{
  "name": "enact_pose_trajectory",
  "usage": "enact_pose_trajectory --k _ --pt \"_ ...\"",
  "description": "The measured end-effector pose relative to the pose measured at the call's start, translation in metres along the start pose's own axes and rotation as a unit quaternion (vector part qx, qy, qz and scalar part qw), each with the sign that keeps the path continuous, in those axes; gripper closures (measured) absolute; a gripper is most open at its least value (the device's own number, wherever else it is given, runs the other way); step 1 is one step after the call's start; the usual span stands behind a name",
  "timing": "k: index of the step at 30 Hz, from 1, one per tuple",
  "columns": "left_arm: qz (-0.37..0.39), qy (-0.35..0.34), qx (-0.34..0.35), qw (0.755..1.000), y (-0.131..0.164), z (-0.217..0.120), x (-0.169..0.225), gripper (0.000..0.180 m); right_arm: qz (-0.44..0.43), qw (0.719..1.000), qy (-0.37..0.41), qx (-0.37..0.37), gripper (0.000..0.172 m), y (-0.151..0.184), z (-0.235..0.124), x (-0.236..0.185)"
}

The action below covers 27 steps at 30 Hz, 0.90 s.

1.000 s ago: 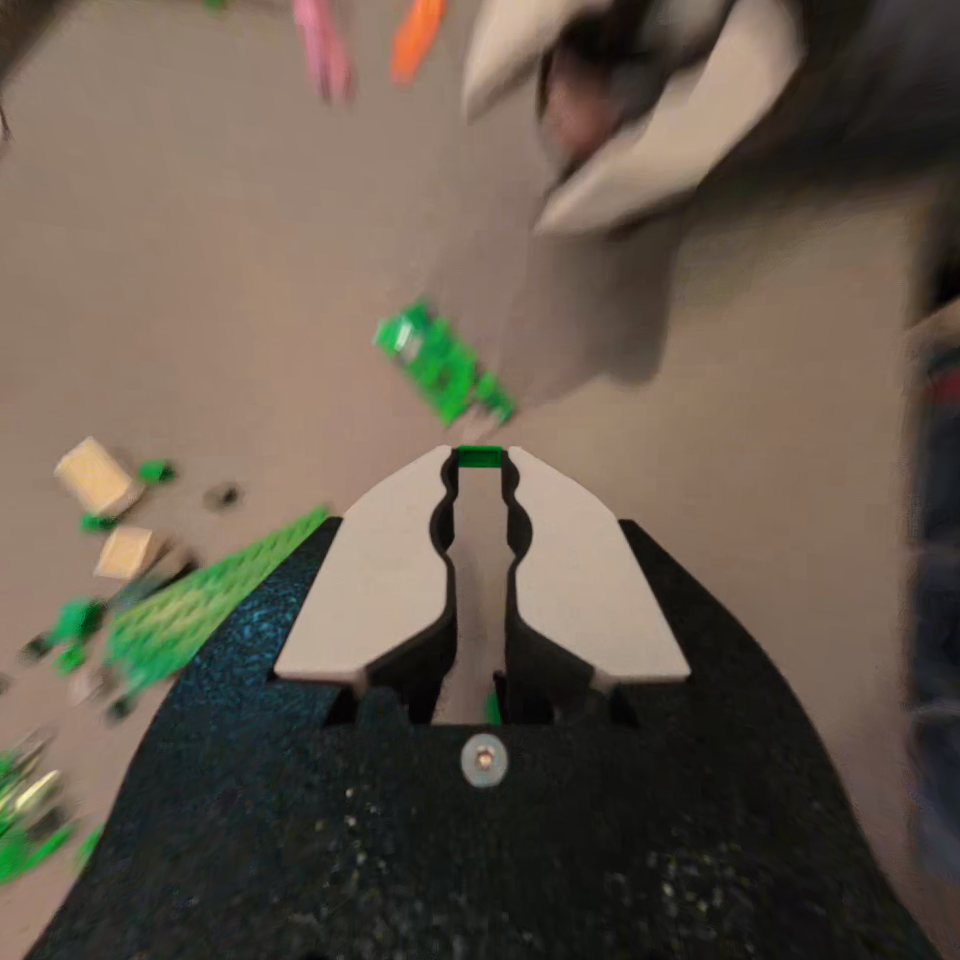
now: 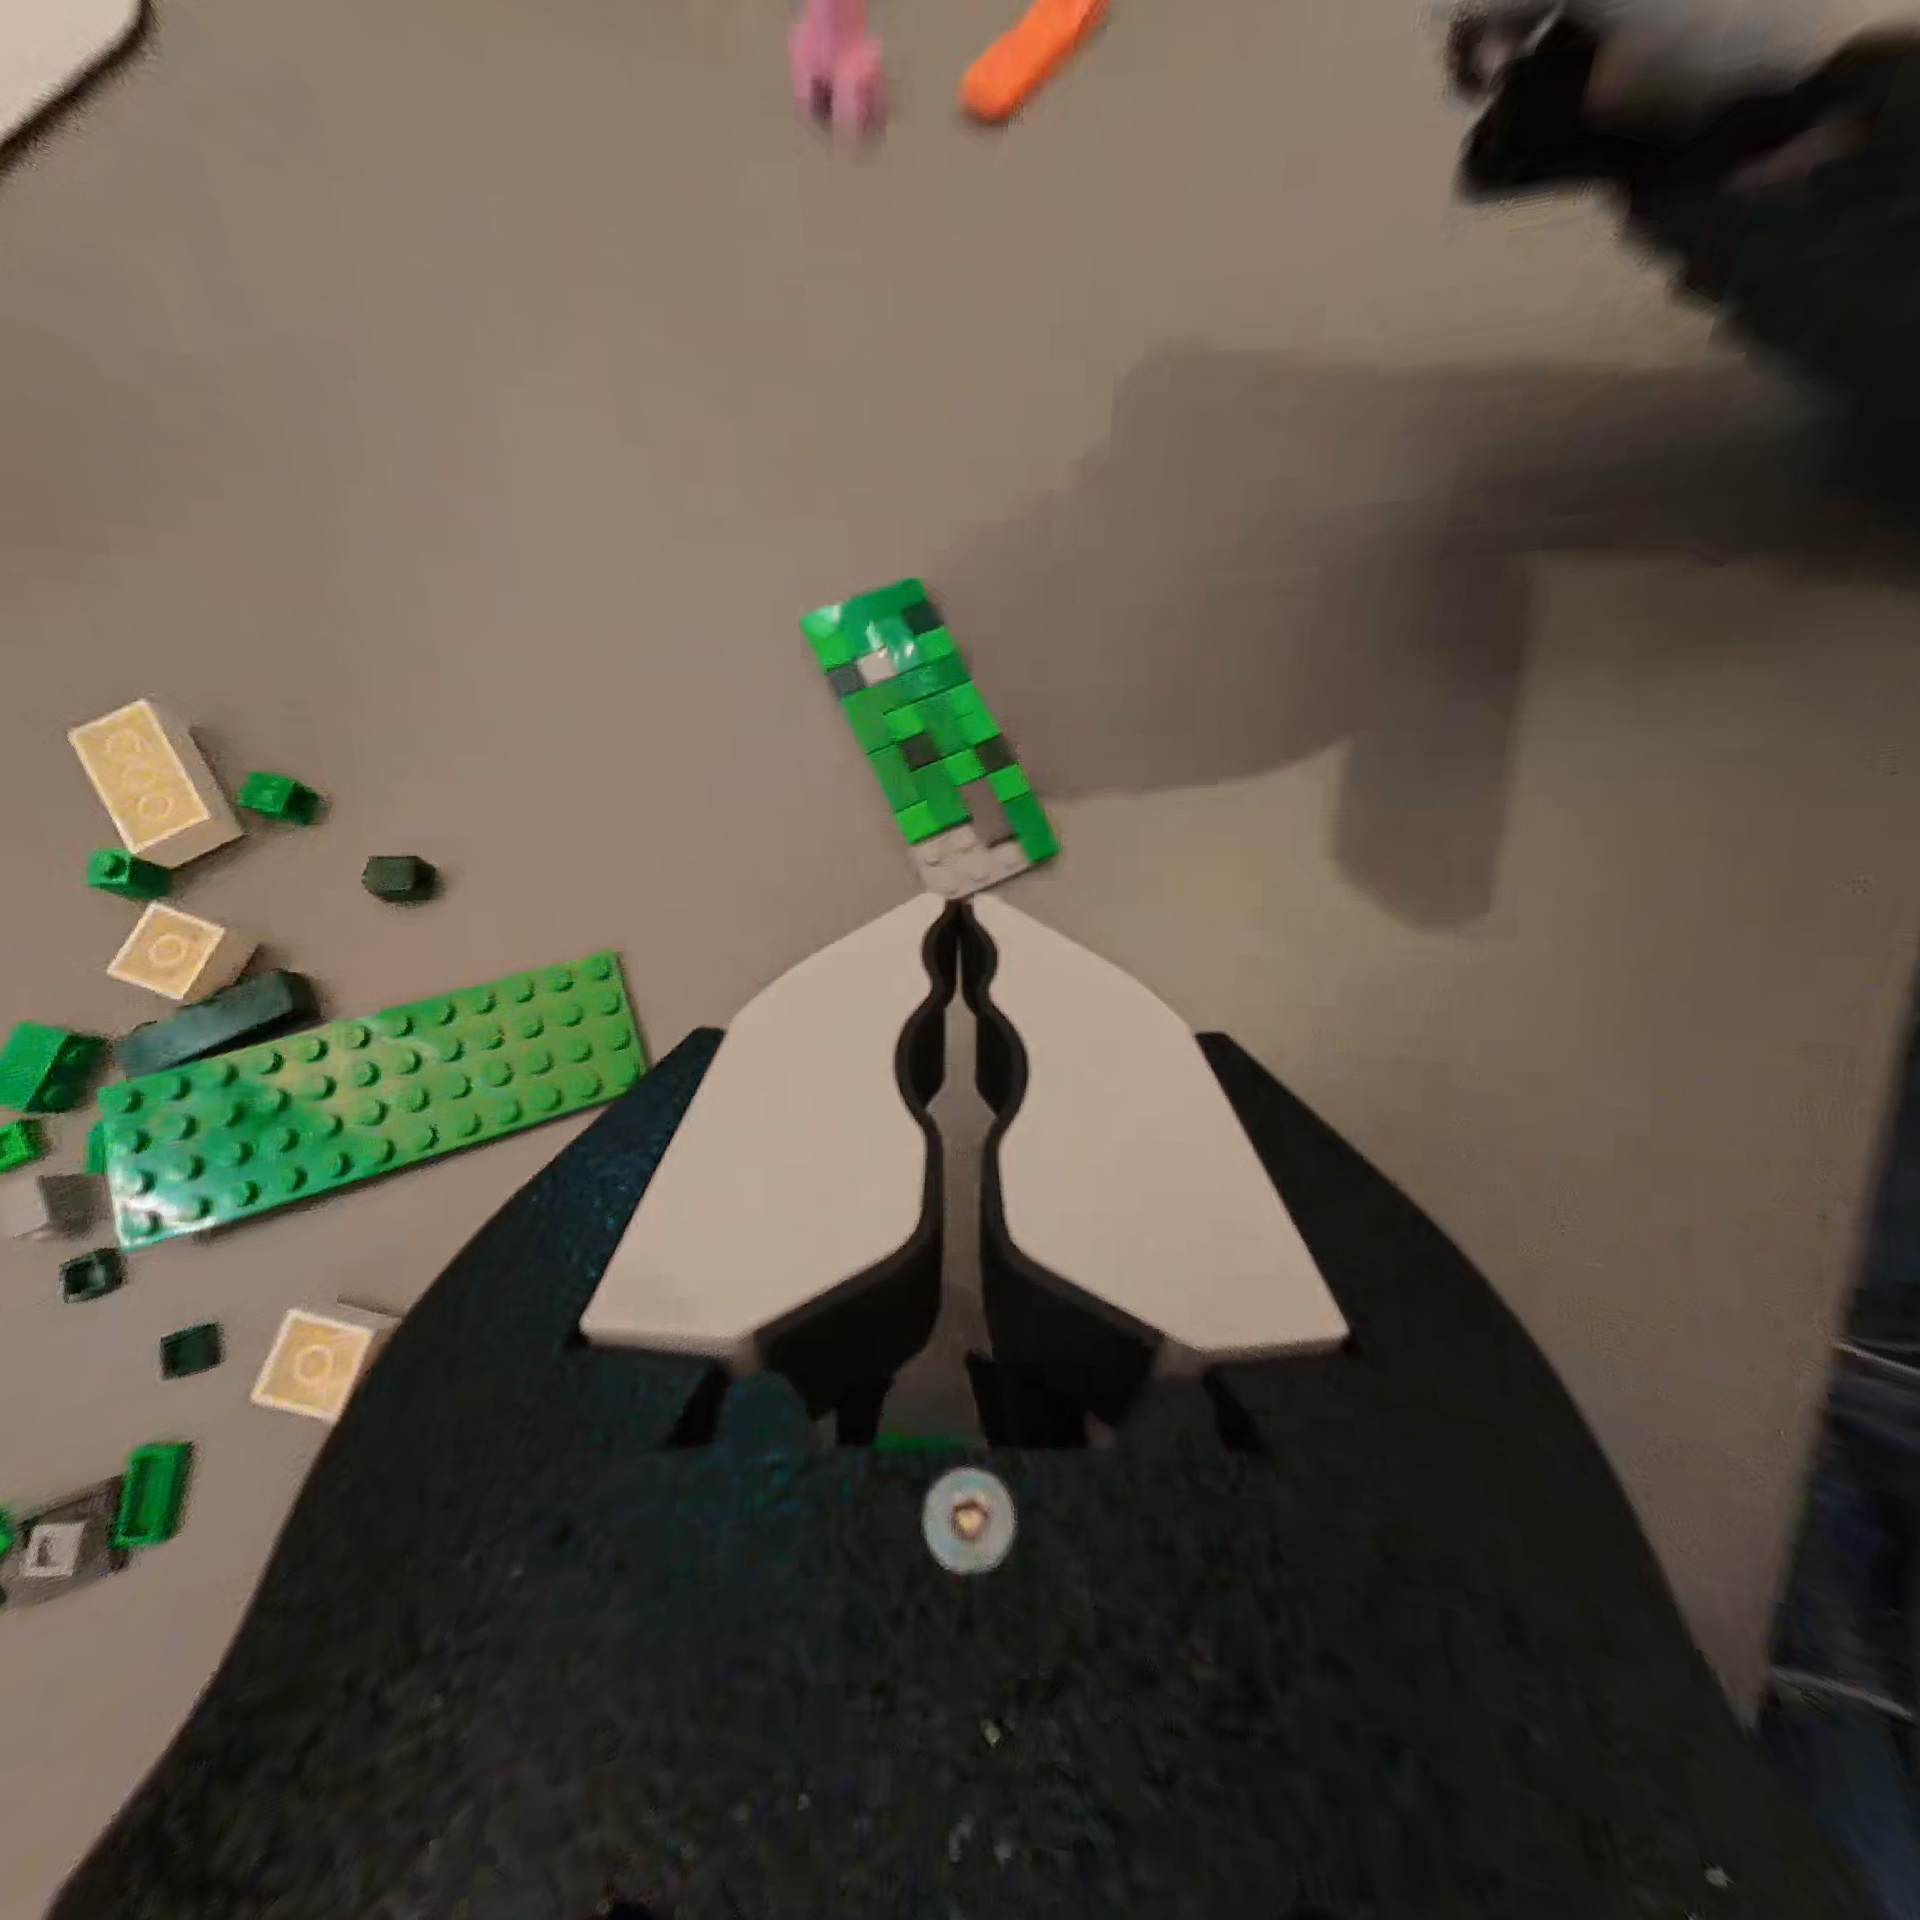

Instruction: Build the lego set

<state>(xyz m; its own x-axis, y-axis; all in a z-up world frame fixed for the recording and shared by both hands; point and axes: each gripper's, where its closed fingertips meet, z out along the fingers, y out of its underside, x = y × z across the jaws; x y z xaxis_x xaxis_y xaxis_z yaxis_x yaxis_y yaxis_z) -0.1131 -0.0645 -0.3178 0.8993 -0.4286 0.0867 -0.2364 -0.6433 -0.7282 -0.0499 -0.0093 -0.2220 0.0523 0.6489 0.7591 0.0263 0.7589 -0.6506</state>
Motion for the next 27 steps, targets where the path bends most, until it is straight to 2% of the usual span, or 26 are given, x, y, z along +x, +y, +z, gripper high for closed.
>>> enact_pose_trajectory --k 5,11,13,17,19,21,23,25,27 --pt "0.068 -0.115 -0.116 0.984 0.016 0.029 -0.030 0.180 0.040 0.998 0.008 -0.039 0.164 0.026 -0.004 0.010" --pt "0.057 -0.081 -0.160 0.982 0.013 0.044 -0.019 0.180 0.099 0.993 -0.008 -0.070 0.164 0.047 -0.009 0.018" --pt "0.052 -0.049 -0.157 0.985 0.010 0.048 -0.007 0.180 0.117 0.990 -0.007 -0.073 0.164 0.052 -0.012 0.023" --pt "0.041 0.090 -0.102 0.990 -0.009 0.061 0.042 0.180 0.140 0.987 0.004 -0.078 0.164 0.060 -0.018 0.033" --pt "0.067 0.088 -0.069 0.991 -0.022 0.059 0.036 0.180 0.149 0.986 0.003 -0.080 0.164 0.064 -0.022 0.036" --pt "0.136 0.098 -0.033 0.985 -0.035 0.055 0.032 0.180 0.168 0.983 -0.009 -0.076 0.164 0.066 -0.024 0.037" --pt "0.255 0.083 -0.018 0.963 -0.043 0.055 0.024 0.121 0.191 0.979 -0.023 -0.067 0.164 0.066 -0.024 0.039" --pt "0.373 0.066 -0.046 0.924 -0.042 0.059 0.016 0.105 0.206 0.976 -0.023 -0.062 0.164 0.067 -0.025 0.041" --pt "0.448 0.082 -0.124 0.882 -0.030 0.062 0.011 0.092 0.215 0.974 -0.032 -0.062 0.164 0.069 -0.025 0.041"
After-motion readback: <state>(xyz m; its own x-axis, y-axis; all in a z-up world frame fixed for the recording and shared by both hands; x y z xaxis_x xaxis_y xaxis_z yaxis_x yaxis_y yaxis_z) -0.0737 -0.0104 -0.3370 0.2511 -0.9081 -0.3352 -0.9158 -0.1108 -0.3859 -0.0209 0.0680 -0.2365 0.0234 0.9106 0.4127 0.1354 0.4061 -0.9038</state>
